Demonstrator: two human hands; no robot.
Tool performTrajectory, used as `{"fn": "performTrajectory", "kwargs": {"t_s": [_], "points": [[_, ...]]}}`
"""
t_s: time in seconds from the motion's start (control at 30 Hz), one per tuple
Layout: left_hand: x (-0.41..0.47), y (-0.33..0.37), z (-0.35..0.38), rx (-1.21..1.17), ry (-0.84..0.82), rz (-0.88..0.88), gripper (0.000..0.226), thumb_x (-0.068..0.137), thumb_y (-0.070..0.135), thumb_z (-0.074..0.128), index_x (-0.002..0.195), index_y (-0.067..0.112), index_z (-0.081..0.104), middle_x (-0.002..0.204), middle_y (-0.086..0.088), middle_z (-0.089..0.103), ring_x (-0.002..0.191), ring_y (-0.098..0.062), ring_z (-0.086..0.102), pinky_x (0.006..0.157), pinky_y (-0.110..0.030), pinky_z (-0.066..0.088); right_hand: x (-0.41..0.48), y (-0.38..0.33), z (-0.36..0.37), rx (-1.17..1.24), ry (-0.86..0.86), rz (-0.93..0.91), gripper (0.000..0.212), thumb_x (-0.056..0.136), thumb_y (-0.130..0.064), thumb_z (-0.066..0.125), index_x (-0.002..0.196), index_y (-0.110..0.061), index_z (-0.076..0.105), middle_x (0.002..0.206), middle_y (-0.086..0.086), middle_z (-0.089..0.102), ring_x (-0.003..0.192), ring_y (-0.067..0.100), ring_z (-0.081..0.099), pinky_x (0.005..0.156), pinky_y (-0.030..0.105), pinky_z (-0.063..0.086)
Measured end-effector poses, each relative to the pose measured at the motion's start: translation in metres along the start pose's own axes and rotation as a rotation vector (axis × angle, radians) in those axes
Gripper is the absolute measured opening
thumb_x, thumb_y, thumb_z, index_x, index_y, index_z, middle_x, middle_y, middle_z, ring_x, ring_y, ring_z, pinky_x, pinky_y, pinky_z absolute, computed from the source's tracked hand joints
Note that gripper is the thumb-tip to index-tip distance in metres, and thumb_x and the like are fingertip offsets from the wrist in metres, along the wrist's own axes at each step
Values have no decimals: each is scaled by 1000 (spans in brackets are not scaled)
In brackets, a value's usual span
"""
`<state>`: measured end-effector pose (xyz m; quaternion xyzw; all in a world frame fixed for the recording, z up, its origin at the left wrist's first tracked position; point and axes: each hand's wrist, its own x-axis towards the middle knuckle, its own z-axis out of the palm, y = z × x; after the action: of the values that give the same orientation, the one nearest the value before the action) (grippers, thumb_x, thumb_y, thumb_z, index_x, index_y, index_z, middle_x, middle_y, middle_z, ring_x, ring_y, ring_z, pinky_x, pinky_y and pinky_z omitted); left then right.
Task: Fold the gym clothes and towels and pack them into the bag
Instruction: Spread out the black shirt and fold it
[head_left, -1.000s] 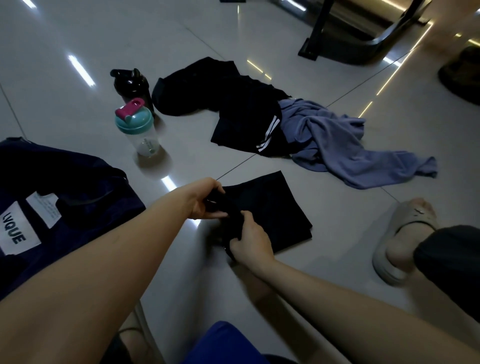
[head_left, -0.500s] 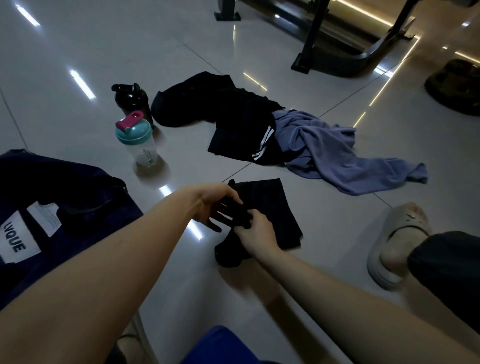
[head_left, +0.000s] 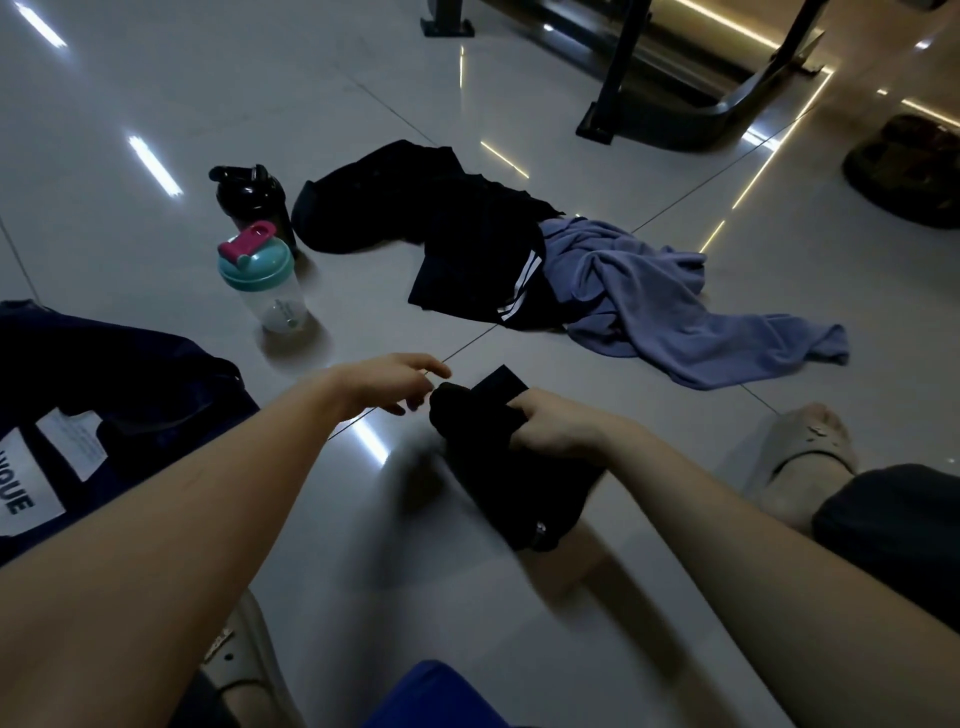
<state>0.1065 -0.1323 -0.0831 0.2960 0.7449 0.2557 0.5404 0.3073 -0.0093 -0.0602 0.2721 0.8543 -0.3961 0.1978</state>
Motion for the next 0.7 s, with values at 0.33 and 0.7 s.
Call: {"fn": "performTrajectory", "kwargs": {"t_s": [0.33,0.7], "points": [[6,18,38,145,-4,240,8,82,0,74,90,0,71,86,-16,72,84,-21,67,90,-45,56,-6,29,-9,200,-26,7,19,82,-2,68,76,-12,53,69,1,55,65,17,56,64,32,44],[31,-31,35,-94,61,-15,44,92,40,72,107,-2,73,95,-17,76,72,-20,69,61,-24,51,-9,80,4,277,-119,138,17,72,-2,65,69,-14,53,66,0,53,63,17,51,59,28,41]]}}
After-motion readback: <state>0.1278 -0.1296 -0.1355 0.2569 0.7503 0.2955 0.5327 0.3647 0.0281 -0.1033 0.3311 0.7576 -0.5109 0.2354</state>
